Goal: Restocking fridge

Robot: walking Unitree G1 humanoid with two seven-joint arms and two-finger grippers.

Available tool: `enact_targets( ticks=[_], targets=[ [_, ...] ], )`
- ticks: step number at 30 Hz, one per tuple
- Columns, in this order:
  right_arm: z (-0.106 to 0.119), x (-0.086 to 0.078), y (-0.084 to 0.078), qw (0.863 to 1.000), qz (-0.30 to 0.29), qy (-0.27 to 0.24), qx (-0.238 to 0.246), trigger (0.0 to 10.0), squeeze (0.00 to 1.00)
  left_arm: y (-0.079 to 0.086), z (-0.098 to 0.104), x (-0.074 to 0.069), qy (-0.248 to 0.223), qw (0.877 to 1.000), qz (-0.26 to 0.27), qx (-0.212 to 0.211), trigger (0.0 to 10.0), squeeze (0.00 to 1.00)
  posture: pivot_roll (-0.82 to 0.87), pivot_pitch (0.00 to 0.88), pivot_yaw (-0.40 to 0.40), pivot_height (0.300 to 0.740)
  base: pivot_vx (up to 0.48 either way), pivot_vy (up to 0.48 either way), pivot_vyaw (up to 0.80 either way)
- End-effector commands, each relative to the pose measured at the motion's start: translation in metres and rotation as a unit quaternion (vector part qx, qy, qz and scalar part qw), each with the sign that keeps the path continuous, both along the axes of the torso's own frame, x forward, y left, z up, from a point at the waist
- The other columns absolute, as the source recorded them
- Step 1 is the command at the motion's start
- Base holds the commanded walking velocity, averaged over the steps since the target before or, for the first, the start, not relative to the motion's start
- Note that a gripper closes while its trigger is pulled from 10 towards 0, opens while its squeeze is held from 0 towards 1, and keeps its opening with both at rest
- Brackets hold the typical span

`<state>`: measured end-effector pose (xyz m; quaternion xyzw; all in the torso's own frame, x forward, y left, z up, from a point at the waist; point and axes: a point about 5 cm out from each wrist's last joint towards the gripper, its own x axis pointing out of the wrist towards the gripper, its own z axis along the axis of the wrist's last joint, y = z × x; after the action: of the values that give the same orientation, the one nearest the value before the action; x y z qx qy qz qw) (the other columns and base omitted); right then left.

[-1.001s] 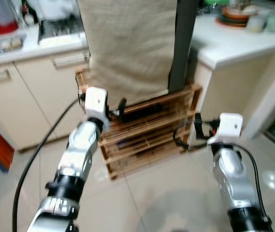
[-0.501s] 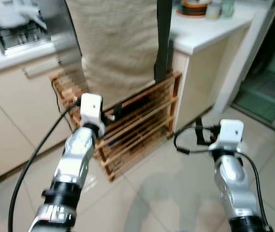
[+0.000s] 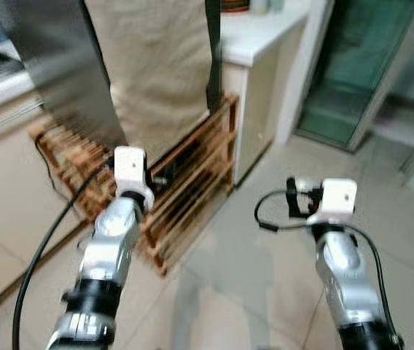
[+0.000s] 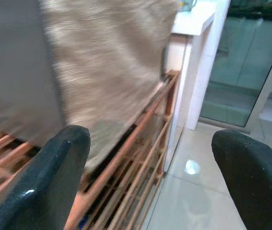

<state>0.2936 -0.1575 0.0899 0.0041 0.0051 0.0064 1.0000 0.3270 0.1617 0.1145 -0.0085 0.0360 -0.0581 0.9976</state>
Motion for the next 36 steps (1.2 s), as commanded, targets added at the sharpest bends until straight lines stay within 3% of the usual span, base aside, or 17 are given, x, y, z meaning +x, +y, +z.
enact_targets(
  ticks=[1, 8, 14, 19, 20, 23, 24, 25, 27, 29, 32, 36],
  targets=[
    [0.0, 0.001, 0.0, 1.0, 0.006, 0.0, -0.004, 10.0, 0.0, -0.002, 0.006, 0.003, -0.012, 1.0, -0.001, 0.005, 10.0, 0.0, -0.13, 0.0, 0.05, 0.74, 0.0, 0.48, -0.71],
    [-0.001, 0.002, 0.003, 1.0, 0.01, 0.003, -0.003, 10.0, 0.0, -0.012, 0.01, 0.002, -0.027, 0.999, -0.017, 0.017, 10.0, 0.0, -0.13, 0.0, 0.049, 0.74, 0.0, 0.48, -0.71],
    [-0.001, 0.003, 0.004, 1.0, 0.014, 0.003, -0.001, 10.0, 0.0, -0.011, 0.01, 0.001, -0.029, 0.999, -0.016, 0.028, 10.0, 0.0, -0.12, 0.0, 0.051, 0.74, 0.0, 0.48, -0.73],
    [0.011, -0.001, 0.005, 0.999, 0.018, -0.027, -0.017, 10.0, 0.0, -0.007, 0.01, -0.005, -0.035, 0.999, -0.011, 0.028, 10.0, 0.0, -0.12, 0.0, 0.05, 0.74, 0.0, 0.273, -0.44],
    [0.016, -0.005, 0.005, 0.999, 0.019, -0.037, -0.021, 10.0, 0.0, -0.004, 0.011, -0.01, -0.045, 0.998, -0.016, 0.033, 10.0, 0.0, -0.13, 0.0, 0.049, 0.74, 0.0, 0.0, 0.0],
    [0.015, -0.041, -0.004, 0.999, 0.026, -0.034, -0.032, 10.0, 0.0, 0.027, 0.004, -0.049, -0.065, 0.997, -0.018, 0.034, 10.0, 0.0, -0.13, 0.0, 0.037, 0.74, 0.0, 0.0, 0.0],
    [0.018, -0.052, -0.011, 0.999, 0.023, -0.049, 0.003, 10.0, 0.0, 0.042, 0.001, -0.064, -0.061, 0.998, 0.026, 0.015, 10.0, 0.0, -0.13, 0.0, 0.033, 0.74, 0.0, 0.0, 0.0],
    [0.019, -0.058, -0.021, 0.998, 0.008, -0.053, 0.014, 10.0, 0.0, 0.048, -0.007, -0.078, -0.035, 0.998, 0.054, -0.01, 10.0, 0.0, -0.13, 0.0, 0.027, 0.74, 0.0, 0.0, 0.0],
    [0.019, -0.063, -0.037, 0.998, -0.024, -0.056, 0.025, 10.0, 0.0, 0.048, -0.008, -0.095, -0.033, 0.997, 0.067, 0.012, 10.0, 0.0, -0.14, 0.0, 0.025, 0.74, 0.0, 0.0, 0.0],
    [0.019, -0.061, -0.043, 0.997, -0.035, -0.06, 0.012, 10.0, 0.0, 0.046, -0.005, -0.095, -0.041, 0.996, 0.077, 0.019, 10.0, 0.0, -0.14, 0.0, 0.021, 0.74, 0.0, 0.0, 0.0],
    [0.018, -0.054, -0.037, 0.998, -0.033, -0.058, 0.006, 10.0, 0.0, 0.047, 0.007, -0.076, -0.057, 0.992, 0.111, -0.017, 10.0, 0.0, -0.12, 0.0, 0.002, 0.74, 0.16, 0.0, 0.0],
    [0.022, -0.042, -0.025, 0.998, -0.011, -0.063, -0.016, 10.0, 0.0, 0.024, 0.028, -0.057, -0.095, 0.994, 0.058, -0.016, 10.0, 0.0, -0.12, 0.0, 0.008, 0.74, 0.472, 0.0, 0.0]
  ],
)
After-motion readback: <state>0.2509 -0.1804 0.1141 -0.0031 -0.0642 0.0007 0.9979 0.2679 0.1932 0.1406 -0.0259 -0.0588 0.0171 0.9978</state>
